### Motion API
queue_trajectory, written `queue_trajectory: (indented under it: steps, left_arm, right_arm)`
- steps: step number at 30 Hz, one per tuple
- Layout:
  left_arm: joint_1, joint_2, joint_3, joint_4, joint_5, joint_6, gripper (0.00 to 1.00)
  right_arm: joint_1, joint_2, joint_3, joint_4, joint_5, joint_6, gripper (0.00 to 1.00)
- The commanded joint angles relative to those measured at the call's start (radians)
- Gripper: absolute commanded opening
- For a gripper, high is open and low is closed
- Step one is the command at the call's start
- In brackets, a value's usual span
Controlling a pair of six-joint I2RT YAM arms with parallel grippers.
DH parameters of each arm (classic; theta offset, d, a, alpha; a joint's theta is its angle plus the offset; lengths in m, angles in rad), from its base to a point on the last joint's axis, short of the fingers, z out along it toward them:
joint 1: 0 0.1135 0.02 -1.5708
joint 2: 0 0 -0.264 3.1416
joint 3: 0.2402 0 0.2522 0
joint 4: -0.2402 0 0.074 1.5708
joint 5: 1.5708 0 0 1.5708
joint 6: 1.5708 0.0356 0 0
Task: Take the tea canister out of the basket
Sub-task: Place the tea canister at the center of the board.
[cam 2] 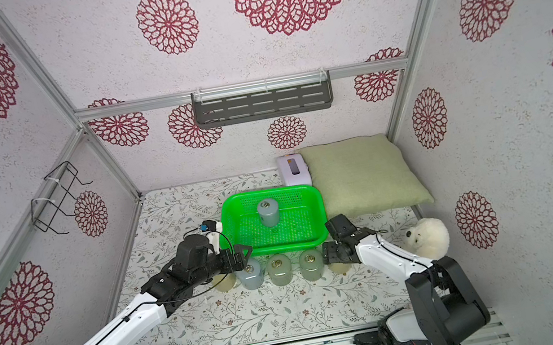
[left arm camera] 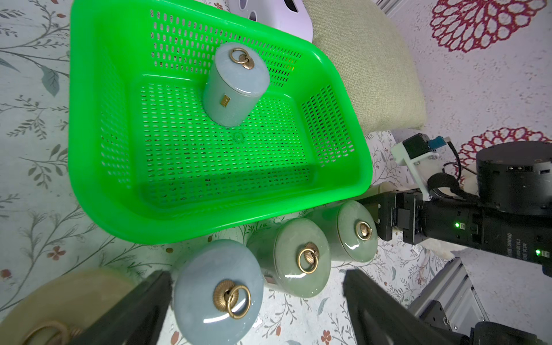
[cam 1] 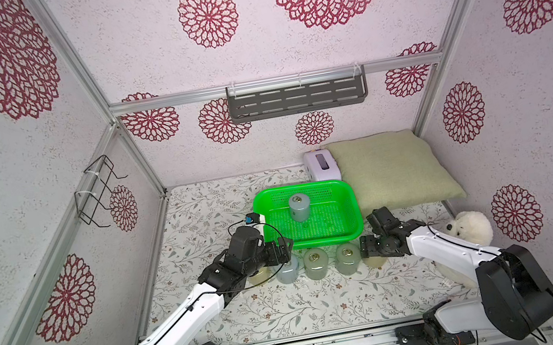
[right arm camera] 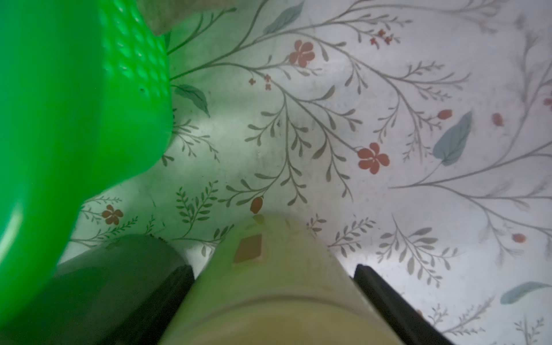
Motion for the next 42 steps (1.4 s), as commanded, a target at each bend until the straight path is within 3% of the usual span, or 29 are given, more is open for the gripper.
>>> queue_trajectory:
  steps: [1,8,19,29,35,42]
  left_arm:
    - [-0.010,-0.018,-0.007,0.010,-0.009,0.016,0.97]
    - [-0.010,-0.017,-0.008,0.009,-0.012,0.018,0.97]
    - [-0.011,-0.008,-0.004,0.009,-0.010,0.018,0.97]
    - [-0.010,0.003,-0.001,0.006,-0.034,0.022,0.97]
    - [-0.011,0.031,0.002,0.003,-0.104,0.008,0.97]
    - [-0.011,0.130,0.093,-0.051,-0.167,0.005,0.97]
  right_arm:
    - [-0.009,-0.004,0.009,0.068,-0.011,0.010,0.80]
    - [-0.012,0.015,0.005,0.080,-0.012,0.005,0.83]
    - [-0.012,-0.010,0.044,0.023,0.018,-0.015,0.99]
    - [-0.013,-0.116,0.128,-0.066,0.026,-0.034,0.99]
    - [-0.013,-0.210,0.164,-0.067,-0.031,-0.059,0.99]
    - [-0.012,-0.334,0.096,0.148,-0.197,-0.060,0.99]
